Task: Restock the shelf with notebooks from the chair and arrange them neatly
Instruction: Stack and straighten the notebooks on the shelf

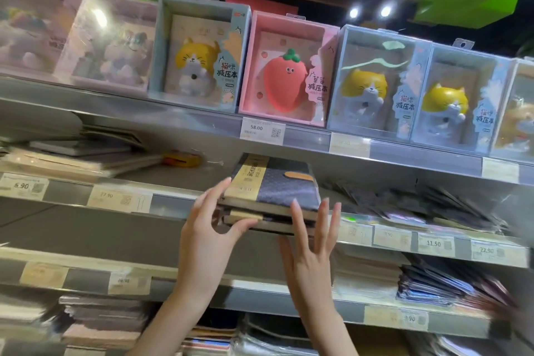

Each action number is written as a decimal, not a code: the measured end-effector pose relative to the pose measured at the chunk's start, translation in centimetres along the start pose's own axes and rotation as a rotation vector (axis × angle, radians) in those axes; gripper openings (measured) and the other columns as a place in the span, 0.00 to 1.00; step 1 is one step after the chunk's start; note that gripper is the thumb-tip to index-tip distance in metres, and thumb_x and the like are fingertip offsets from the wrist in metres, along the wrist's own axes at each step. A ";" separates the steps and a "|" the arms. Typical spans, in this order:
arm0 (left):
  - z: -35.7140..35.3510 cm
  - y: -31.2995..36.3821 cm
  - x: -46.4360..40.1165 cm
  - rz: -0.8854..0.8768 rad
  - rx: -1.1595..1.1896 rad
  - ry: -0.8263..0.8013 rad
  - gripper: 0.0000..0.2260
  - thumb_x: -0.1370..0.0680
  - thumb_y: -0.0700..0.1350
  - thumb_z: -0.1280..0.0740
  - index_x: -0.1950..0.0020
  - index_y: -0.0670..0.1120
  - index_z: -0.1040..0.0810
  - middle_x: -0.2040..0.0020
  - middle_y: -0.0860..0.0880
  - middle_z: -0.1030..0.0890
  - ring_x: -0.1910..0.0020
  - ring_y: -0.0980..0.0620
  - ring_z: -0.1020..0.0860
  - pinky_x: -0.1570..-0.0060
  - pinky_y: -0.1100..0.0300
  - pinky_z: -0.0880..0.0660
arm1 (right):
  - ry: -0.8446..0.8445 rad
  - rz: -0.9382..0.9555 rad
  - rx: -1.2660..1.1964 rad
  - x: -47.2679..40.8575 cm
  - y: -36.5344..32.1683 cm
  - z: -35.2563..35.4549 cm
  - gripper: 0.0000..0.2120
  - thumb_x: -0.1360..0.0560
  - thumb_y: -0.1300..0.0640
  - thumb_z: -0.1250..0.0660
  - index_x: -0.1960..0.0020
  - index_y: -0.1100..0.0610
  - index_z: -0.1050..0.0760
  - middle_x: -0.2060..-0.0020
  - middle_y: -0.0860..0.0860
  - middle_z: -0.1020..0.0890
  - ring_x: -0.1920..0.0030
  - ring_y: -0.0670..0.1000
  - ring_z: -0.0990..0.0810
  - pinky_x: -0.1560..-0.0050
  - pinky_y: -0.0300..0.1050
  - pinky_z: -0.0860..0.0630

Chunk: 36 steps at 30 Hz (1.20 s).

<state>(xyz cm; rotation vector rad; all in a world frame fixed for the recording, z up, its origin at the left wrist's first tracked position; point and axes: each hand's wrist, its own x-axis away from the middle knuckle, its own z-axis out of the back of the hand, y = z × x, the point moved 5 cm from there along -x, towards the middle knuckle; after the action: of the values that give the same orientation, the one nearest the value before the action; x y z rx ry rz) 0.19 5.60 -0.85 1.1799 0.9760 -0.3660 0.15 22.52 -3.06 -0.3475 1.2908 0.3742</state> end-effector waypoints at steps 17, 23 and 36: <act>-7.1 -5.5 -8.7 0.200 -0.534 -0.201 0.22 0.22 0.55 0.41 0.32 0.44 0.35 0.42 0.42 0.22 0.37 0.42 0.31 0.37 0.48 0.38 | -0.377 -0.166 0.343 -6.7 7.3 -8.5 0.29 0.23 0.35 0.62 0.29 0.47 0.42 0.30 0.57 0.34 0.34 0.67 0.32 0.46 0.59 0.25; -7.5 -6.1 -8.6 0.193 -0.634 -0.236 0.24 0.20 0.55 0.45 0.28 0.45 0.41 0.38 0.42 0.24 0.34 0.42 0.33 0.35 0.50 0.41 | -0.438 -0.180 0.323 -6.6 7.3 -8.8 0.30 0.23 0.35 0.62 0.27 0.46 0.45 0.27 0.56 0.42 0.34 0.68 0.33 0.42 0.63 0.29; -5.6 -6.0 -6.0 0.026 -0.638 -0.173 0.26 0.21 0.56 0.43 0.26 0.46 0.42 0.30 0.44 0.32 0.30 0.44 0.39 0.32 0.49 0.42 | -0.632 -0.245 0.396 -4.4 6.2 -7.4 0.32 0.25 0.33 0.64 0.25 0.44 0.61 0.24 0.52 0.56 0.25 0.58 0.59 0.28 0.59 0.58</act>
<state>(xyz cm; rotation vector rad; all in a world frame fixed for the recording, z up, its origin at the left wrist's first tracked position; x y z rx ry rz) -9.81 6.90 0.00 0.5693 0.8362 -0.1132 -10.09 24.36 -0.88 -0.0359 0.6662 0.0041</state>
